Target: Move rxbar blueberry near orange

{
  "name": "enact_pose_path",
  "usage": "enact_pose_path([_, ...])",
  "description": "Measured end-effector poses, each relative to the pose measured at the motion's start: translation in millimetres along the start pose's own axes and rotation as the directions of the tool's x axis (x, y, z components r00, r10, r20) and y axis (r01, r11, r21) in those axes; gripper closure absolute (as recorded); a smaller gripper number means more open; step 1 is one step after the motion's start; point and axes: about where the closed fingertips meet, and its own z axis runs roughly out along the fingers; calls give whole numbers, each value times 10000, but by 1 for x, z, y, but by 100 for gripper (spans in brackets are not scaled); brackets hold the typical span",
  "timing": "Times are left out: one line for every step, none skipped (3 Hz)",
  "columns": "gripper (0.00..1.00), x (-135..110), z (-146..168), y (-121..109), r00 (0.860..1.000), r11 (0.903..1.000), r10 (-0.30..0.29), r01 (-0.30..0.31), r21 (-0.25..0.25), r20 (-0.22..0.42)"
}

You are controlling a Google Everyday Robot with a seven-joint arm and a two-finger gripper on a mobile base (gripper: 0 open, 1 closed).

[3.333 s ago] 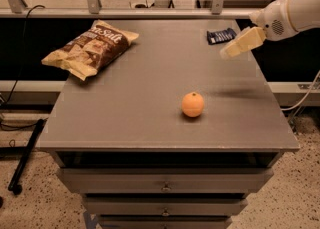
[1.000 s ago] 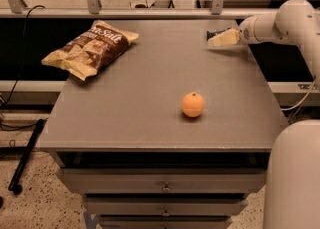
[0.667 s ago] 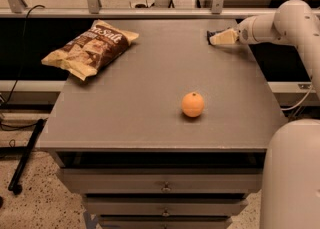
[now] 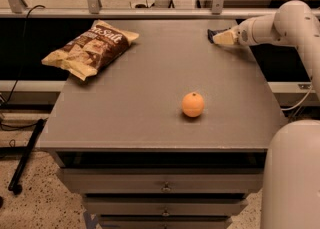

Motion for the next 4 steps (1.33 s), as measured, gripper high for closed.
enact_pose_path([95, -18, -18, 10, 9987, 9992, -377, 382, -142, 357])
enact_pose_path([100, -42, -44, 25, 9919, 9944, -989, 1014, -281, 794])
enact_pose_path([100, -54, -63, 42, 9844, 9881, -1403, 1460, -486, 1060])
enact_pose_path([100, -56, -70, 56, 9818, 9848, -1458, 1557, -765, 1215])
